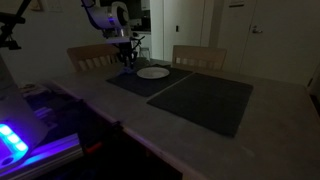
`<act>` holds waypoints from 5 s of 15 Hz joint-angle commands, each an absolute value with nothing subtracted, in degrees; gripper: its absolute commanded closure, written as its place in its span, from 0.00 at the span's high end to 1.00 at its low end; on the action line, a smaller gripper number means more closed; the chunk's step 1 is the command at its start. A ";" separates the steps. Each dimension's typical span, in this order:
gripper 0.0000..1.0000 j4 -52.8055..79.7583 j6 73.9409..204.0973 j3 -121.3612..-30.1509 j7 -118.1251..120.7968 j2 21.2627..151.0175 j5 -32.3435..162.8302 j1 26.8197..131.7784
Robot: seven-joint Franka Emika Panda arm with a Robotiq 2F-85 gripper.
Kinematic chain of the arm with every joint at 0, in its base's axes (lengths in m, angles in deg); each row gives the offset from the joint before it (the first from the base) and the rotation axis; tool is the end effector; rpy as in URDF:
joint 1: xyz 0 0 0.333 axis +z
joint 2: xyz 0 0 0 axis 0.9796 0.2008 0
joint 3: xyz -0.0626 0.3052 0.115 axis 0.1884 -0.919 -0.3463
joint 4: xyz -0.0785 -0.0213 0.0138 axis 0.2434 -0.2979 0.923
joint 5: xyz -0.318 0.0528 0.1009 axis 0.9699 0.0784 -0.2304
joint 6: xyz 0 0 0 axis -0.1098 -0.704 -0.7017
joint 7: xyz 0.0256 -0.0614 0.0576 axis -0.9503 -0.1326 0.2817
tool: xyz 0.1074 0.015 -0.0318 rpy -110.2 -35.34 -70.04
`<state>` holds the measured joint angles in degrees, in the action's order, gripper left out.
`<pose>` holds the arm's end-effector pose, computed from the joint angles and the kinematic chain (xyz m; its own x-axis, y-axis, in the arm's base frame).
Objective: Wipe the plate with the blue towel
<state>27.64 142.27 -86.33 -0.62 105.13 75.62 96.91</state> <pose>0.5524 0.2495 0.2314 0.8853 0.4609 -0.0616 0.4648 -0.8814 0.0844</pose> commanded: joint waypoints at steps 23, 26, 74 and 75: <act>0.04 38.09 127.40 -85.28 2.15 83.23 81.01 89.49; 0.01 38.09 125.58 -85.88 2.95 82.83 81.17 90.02; 0.01 27.54 138.01 -84.64 -2.16 105.30 59.32 84.90; 0.01 27.53 138.98 -84.73 -1.64 105.36 58.22 84.63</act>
